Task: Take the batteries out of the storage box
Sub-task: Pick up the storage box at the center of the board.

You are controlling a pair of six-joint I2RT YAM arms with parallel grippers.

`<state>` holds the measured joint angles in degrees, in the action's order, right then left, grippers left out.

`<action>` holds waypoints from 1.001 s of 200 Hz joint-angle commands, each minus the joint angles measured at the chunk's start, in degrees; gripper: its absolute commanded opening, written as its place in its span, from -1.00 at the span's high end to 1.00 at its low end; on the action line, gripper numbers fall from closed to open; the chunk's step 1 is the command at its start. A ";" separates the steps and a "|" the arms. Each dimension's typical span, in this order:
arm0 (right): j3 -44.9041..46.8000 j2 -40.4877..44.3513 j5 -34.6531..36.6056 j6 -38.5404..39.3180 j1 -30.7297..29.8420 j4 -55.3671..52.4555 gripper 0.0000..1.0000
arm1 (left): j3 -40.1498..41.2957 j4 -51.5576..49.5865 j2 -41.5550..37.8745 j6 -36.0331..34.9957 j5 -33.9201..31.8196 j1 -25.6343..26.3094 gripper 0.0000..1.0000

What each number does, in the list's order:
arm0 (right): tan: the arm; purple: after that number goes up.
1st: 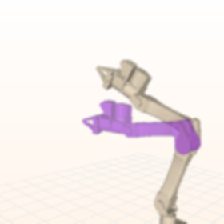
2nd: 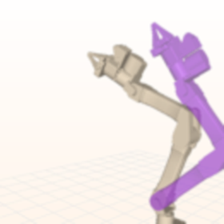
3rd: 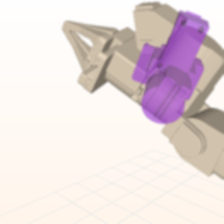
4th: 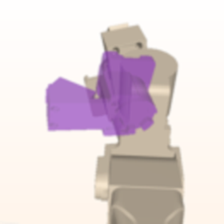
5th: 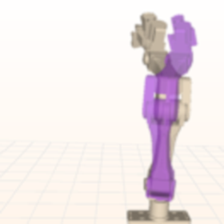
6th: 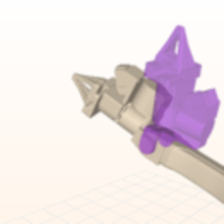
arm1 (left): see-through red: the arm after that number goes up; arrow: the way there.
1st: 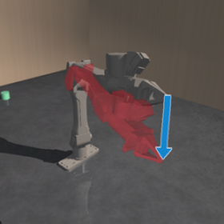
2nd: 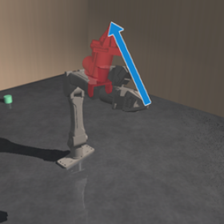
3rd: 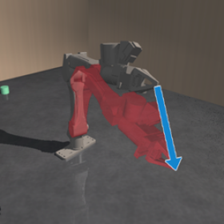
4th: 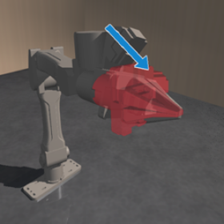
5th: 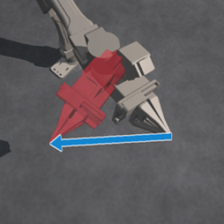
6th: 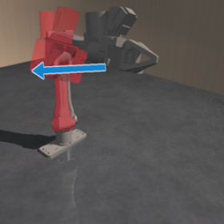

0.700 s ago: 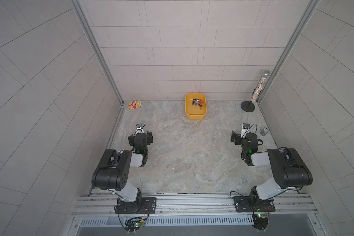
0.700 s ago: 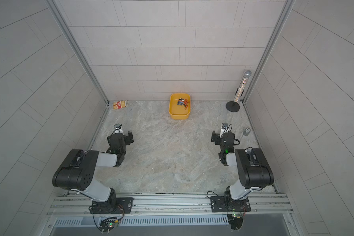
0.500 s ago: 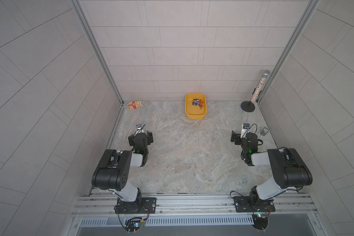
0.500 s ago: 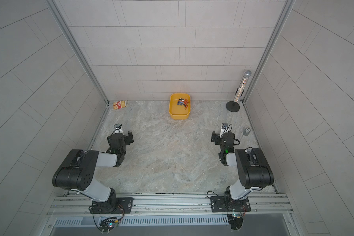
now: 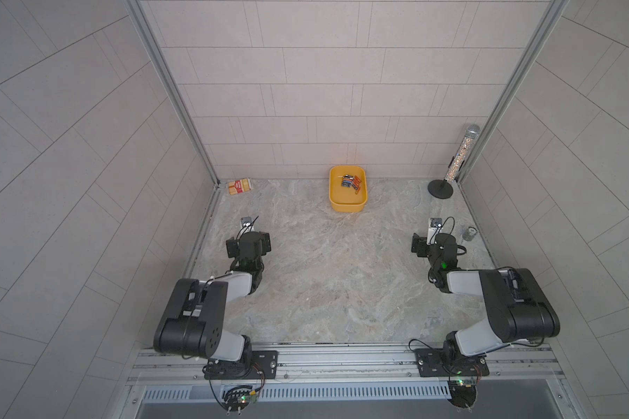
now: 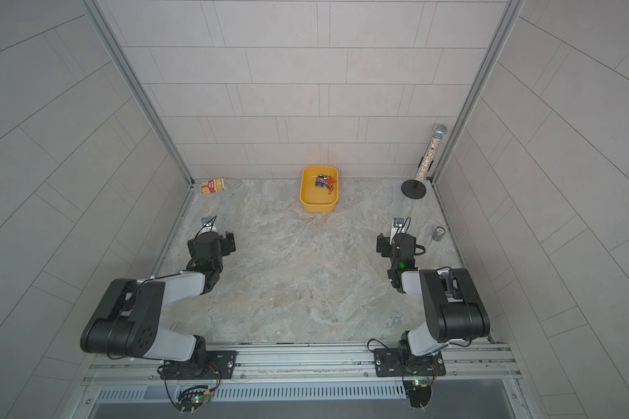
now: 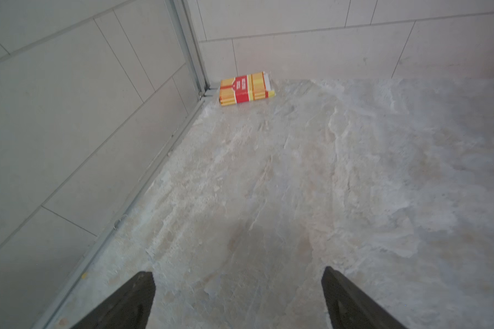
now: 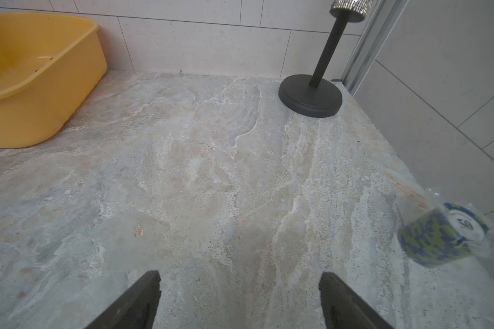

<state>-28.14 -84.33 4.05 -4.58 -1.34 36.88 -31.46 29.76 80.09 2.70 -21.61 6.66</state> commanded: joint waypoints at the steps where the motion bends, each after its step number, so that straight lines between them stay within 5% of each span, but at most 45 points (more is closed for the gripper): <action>1: -13.65 3.90 0.49 -3.69 -2.37 -20.25 -0.81 | -16.39 -20.83 -2.45 5.56 5.59 1.02 -1.00; 31: -39.97 -6.58 -9.33 -11.90 -8.65 -40.46 -0.74 | -46.19 -42.48 15.07 10.24 20.15 4.57 -0.82; 85: -97.21 -41.10 -9.86 -18.60 -11.76 -69.95 -0.70 | -106.54 -69.02 54.22 12.73 24.00 11.38 -0.85; 102: -113.05 -50.93 -7.39 -17.71 -11.67 -77.48 -0.69 | -120.04 -71.05 63.17 14.55 25.28 11.85 -0.88; 125: -124.20 -59.86 -6.58 -17.52 -11.08 -80.71 -0.68 | -120.99 -65.19 67.47 18.17 25.91 11.91 -0.92; 200: -124.17 -68.42 -13.41 -19.49 -10.18 -77.04 -0.38 | -117.06 -62.45 75.06 19.80 28.73 12.58 -0.72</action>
<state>-150.54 -151.00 -7.79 -23.20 -11.33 -39.27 -149.62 -33.26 152.97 21.65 5.43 18.90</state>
